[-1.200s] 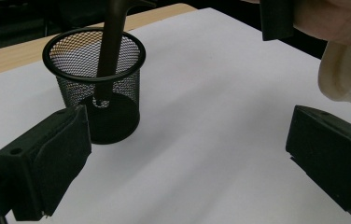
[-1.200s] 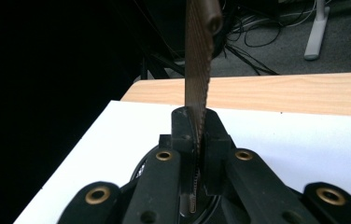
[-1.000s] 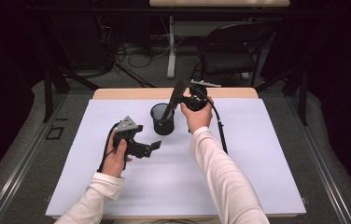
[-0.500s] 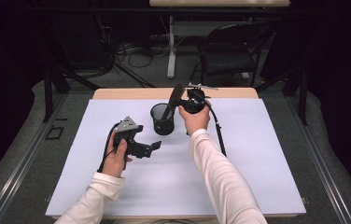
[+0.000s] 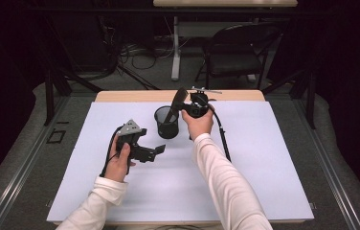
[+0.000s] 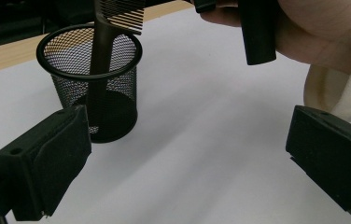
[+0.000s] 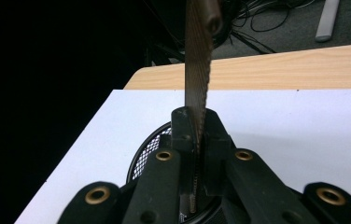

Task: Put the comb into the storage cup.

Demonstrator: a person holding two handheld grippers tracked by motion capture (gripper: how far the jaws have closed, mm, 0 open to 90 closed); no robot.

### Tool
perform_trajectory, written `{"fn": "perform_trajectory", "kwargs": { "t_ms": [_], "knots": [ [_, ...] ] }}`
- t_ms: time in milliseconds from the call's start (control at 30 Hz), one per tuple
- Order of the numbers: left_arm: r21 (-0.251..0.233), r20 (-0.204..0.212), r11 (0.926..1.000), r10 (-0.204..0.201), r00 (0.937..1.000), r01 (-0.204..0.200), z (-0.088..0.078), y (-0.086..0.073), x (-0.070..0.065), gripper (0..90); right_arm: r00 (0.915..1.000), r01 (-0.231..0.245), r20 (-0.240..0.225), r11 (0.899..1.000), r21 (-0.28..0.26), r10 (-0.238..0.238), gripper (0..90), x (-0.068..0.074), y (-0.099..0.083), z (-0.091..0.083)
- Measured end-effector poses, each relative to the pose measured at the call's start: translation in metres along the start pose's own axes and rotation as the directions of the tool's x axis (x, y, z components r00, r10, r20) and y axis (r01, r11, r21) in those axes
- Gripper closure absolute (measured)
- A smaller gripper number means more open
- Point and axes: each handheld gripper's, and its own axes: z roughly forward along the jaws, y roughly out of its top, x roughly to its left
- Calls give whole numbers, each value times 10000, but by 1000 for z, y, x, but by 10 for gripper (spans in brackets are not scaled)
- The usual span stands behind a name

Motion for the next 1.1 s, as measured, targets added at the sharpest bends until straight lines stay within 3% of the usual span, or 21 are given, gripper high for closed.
{"fn": "perform_trajectory", "kwargs": {
  "t_ms": [533,1100],
  "knots": [
    [29,16,10000,1,10000,-1,0,0,-1,4,9997,-238,59,9997,-58,238,870,-4,0,0],
    [73,13,10000,16,10000,-16,1,-1,-1,4,9942,-1063,146,9943,-68,1064,869,-20,-2,-1]
  ]
}}
